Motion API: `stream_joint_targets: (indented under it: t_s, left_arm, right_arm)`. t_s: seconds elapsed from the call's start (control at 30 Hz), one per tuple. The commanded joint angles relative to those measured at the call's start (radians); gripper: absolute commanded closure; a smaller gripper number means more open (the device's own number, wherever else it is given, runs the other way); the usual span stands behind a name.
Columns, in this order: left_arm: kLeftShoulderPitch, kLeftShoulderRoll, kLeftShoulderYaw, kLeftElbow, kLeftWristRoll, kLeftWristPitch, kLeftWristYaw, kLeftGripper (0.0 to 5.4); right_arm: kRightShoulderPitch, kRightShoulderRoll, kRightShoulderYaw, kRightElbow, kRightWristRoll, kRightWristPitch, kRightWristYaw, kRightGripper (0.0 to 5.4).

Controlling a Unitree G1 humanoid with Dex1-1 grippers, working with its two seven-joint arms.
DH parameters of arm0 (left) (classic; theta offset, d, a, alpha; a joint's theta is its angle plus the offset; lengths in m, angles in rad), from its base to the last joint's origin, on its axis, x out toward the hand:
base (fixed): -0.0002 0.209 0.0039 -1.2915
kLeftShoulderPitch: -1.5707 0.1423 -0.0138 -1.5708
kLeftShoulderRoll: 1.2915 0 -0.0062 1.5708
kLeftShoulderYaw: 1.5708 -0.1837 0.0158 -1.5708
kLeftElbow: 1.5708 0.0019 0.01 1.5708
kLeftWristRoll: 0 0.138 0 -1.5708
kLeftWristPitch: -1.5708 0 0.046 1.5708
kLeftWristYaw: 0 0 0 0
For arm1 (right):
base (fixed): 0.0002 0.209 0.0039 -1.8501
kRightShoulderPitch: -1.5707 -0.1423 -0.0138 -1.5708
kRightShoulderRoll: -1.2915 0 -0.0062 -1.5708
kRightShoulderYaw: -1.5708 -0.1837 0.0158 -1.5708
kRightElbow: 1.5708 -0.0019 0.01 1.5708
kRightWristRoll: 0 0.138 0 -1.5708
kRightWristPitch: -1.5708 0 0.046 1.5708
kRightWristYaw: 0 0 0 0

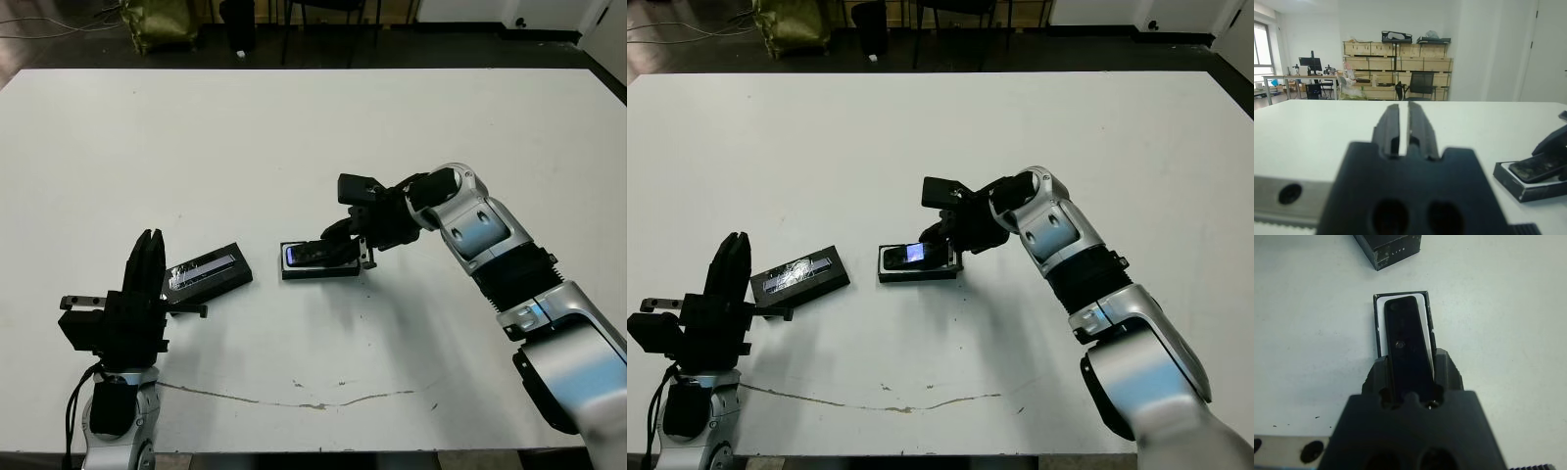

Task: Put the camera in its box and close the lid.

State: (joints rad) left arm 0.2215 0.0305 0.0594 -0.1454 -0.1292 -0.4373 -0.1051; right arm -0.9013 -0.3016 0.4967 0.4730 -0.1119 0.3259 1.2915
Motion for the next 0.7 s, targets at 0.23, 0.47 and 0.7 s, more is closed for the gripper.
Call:
stream_joint_targets:
  t_s: [0.23,0.47,0.7]
  left_arm:
    - [0.014,0.002,0.000,0.010,-0.001,0.004,-0.009,5.40]
    - [0.018,-0.001,0.000,-0.003,0.001,0.023,-0.002,5.40]
    - [0.020,-0.002,-0.003,-0.012,0.010,0.034,0.006,5.40]
  right_arm:
    - [0.004,0.026,0.036,0.006,-0.014,0.027,-0.001,5.03]
    - [0.003,0.027,0.045,-0.002,-0.019,-0.012,-0.003,5.03]
    - [0.020,0.026,0.010,-0.026,-0.005,0.028,-0.041,4.85]
